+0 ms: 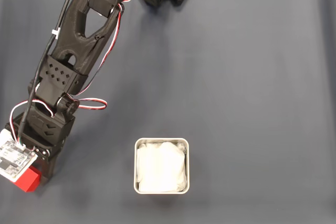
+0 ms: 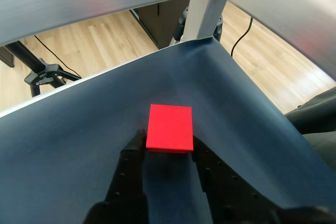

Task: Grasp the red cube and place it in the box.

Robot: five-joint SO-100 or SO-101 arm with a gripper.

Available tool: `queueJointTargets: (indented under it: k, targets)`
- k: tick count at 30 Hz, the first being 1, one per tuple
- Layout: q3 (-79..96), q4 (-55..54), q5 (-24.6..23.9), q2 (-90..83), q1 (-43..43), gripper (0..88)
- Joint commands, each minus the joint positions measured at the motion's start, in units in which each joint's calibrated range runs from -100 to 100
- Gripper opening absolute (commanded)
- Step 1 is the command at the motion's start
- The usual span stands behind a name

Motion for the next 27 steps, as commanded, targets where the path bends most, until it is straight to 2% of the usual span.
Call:
queueJointTargets:
  k: [1, 27]
  targets:
    - [-0.38, 1.25, 0.39, -6.21, -0.90, 15.3]
    - [-2.66, 3.05, -0.20, -7.25, -1.47, 12.8]
